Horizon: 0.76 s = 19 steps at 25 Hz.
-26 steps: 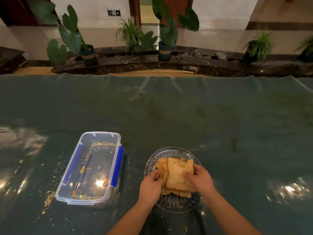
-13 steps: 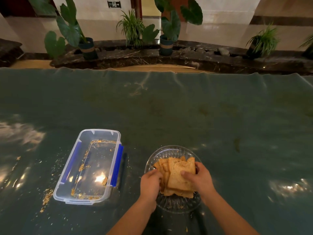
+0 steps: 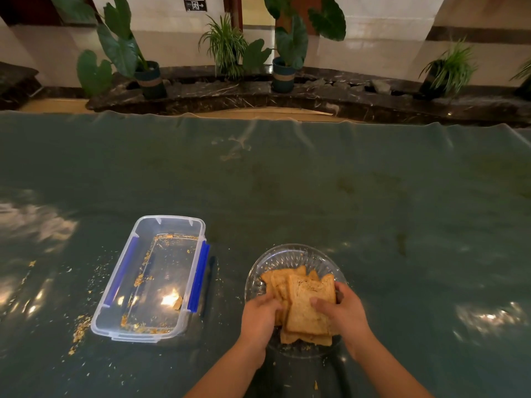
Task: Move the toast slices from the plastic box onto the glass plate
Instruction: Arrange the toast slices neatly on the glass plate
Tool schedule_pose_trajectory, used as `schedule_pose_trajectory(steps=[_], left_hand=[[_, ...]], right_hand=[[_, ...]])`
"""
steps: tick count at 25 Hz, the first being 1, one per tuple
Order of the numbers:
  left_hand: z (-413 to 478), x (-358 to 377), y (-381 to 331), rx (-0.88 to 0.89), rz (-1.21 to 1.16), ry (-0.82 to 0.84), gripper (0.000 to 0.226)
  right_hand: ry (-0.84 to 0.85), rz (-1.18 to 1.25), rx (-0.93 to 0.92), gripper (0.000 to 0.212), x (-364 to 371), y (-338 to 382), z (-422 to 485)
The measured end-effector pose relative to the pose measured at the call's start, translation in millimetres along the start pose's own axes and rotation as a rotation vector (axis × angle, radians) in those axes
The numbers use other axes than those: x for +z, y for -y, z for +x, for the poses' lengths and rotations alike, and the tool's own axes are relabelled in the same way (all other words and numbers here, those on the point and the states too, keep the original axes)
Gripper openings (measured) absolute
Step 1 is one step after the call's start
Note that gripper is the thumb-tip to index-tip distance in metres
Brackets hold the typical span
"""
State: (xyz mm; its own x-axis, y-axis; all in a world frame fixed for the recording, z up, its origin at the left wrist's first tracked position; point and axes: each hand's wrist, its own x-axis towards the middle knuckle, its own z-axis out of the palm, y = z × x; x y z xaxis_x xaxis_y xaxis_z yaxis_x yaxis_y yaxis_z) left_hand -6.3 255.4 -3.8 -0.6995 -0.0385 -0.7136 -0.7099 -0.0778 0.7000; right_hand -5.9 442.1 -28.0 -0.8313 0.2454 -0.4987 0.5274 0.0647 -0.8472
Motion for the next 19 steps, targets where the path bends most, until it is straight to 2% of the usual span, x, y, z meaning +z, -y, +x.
schedule_pose_trajectory(steps=[5,10,15,19], left_hand=[[-9,-3,11,0.03,0.108,0.027,0.029],[-8,4,5,0.142,0.263,-0.047,0.023],[-1,8,-7,0.081,0.126,-0.017,0.018],[7,12,-16,0.086,0.058,0.001,0.026]], right_hand=[[0.026,-0.05,0.003,0.045,0,-8,-8],[0.022,-0.087,0.025,0.04,5,-10,-7],[-0.008,-0.093,0.038,0.039,5,-9,1],[-0.036,-0.088,0.018,0.038,5,2,14]])
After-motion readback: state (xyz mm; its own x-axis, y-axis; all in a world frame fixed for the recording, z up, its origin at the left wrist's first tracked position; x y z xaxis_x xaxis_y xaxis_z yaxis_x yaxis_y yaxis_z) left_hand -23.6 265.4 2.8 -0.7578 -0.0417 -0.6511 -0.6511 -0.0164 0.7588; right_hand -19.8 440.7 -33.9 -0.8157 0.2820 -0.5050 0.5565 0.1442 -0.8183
